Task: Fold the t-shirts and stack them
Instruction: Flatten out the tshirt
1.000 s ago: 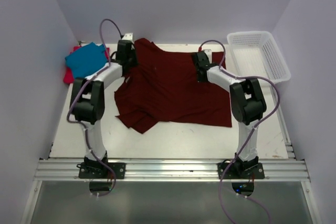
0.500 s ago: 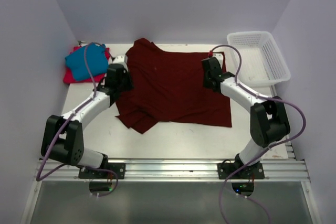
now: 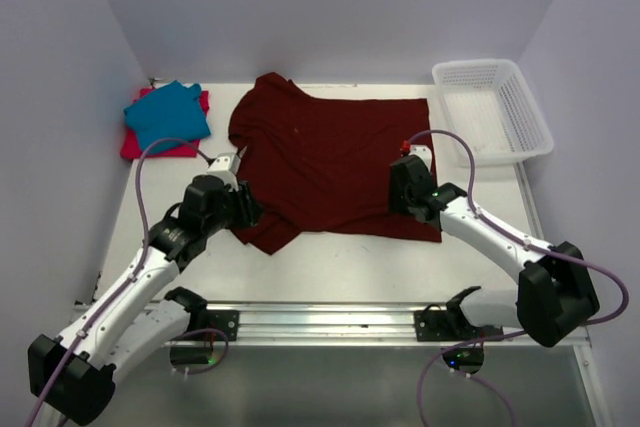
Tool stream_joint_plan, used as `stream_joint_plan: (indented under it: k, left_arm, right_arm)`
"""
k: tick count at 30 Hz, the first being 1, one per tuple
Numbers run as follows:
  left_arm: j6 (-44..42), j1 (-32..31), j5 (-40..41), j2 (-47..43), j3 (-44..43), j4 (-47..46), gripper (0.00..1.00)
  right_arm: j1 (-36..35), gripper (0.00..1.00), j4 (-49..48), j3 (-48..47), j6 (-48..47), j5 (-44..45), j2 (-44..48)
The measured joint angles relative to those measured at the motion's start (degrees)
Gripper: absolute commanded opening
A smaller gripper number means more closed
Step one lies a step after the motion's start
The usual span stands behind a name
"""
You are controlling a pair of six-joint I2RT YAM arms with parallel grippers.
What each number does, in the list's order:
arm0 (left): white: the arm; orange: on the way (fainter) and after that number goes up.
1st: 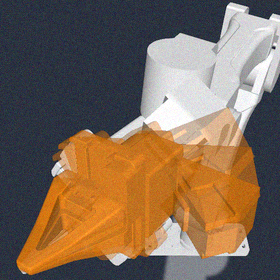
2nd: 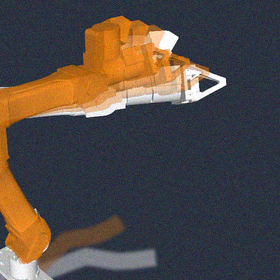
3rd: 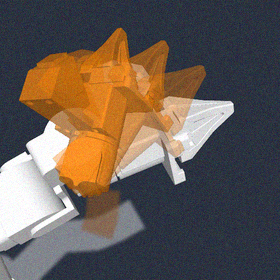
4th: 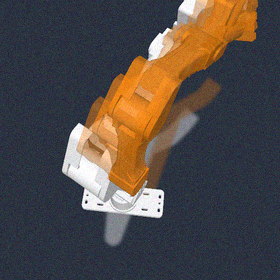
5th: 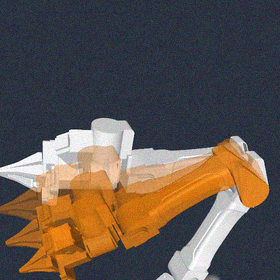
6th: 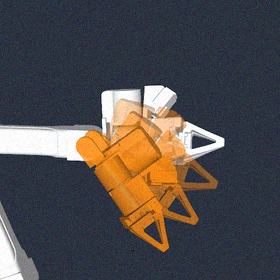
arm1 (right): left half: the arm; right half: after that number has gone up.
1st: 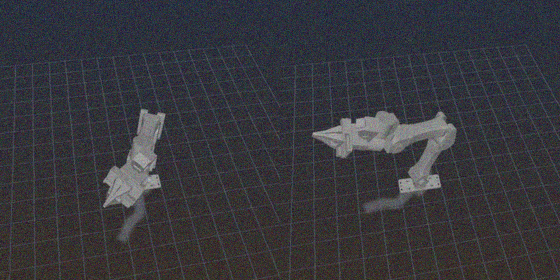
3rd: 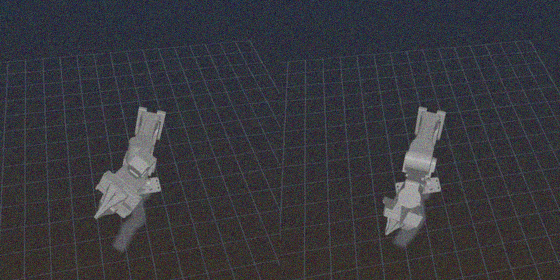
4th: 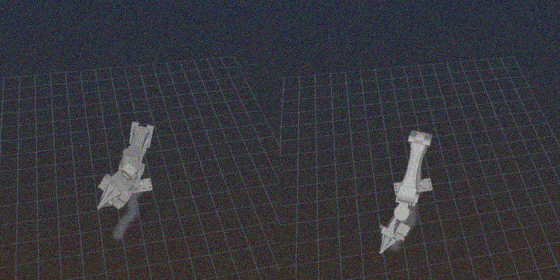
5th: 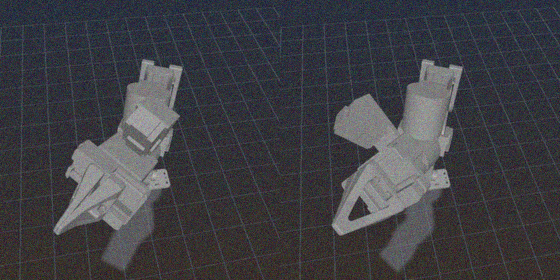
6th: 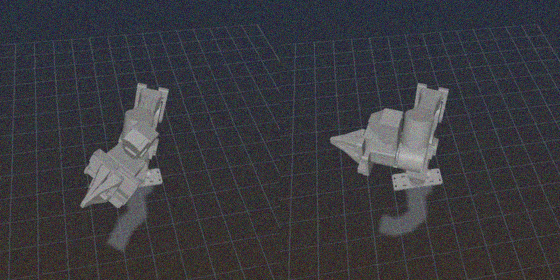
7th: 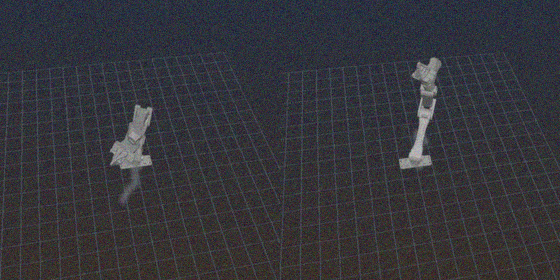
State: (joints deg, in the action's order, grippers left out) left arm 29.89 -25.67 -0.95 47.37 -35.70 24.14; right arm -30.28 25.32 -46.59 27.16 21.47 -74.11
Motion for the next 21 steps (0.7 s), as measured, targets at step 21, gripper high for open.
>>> stream_joint_plan:
  k: [21]
  left_arm:
    - [2.0, -10.1, -6.7, 25.7, -0.2, 4.2, 0.32]
  right_arm:
    - [0.0, 0.52, 1.2, 0.8, 0.9, 0.1, 1.9]
